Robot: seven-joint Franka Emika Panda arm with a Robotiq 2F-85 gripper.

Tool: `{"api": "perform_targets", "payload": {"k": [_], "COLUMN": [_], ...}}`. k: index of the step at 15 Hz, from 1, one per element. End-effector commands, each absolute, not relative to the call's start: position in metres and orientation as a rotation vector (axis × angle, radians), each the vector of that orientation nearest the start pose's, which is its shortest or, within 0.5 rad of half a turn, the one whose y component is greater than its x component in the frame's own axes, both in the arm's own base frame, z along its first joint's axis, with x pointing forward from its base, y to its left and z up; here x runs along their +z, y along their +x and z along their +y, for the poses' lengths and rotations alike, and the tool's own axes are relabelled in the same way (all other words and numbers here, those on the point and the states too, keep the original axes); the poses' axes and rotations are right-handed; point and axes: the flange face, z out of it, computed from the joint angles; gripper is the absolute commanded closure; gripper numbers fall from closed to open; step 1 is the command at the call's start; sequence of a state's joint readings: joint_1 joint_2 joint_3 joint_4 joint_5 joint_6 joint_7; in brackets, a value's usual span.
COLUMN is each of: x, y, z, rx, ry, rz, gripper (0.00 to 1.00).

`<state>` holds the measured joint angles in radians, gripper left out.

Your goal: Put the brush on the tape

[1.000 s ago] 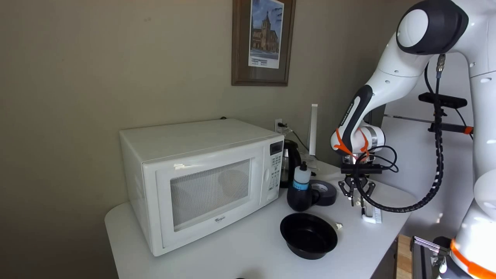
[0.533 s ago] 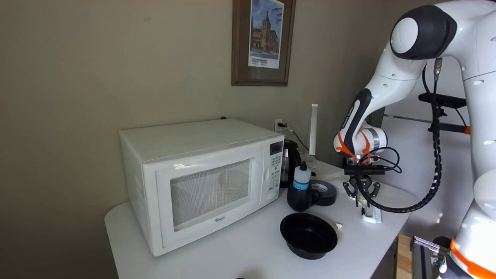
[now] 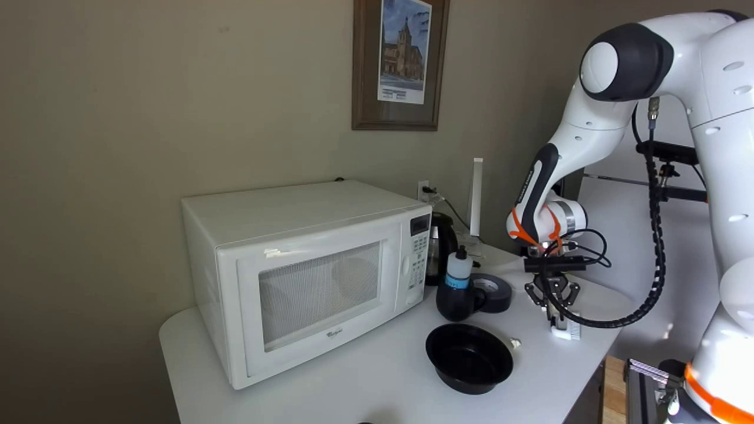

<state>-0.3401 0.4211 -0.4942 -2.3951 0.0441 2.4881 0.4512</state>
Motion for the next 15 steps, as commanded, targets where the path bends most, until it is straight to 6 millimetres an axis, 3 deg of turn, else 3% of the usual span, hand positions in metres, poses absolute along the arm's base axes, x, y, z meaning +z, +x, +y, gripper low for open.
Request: {"api": "perform_targets", "payload": {"k": [1,5,15], "x": [0.132,0.136,0.183], "y": [0.299,0.299,0.276], "z": [-0.361,-0.362,-0.338], "rx": [0.516,0.479,0.113], "ry": [-2.554,-2.539,-2.238], "rz": [1.99,1.97,1.787], "gripper": [0.97,0.95,0.95]}}
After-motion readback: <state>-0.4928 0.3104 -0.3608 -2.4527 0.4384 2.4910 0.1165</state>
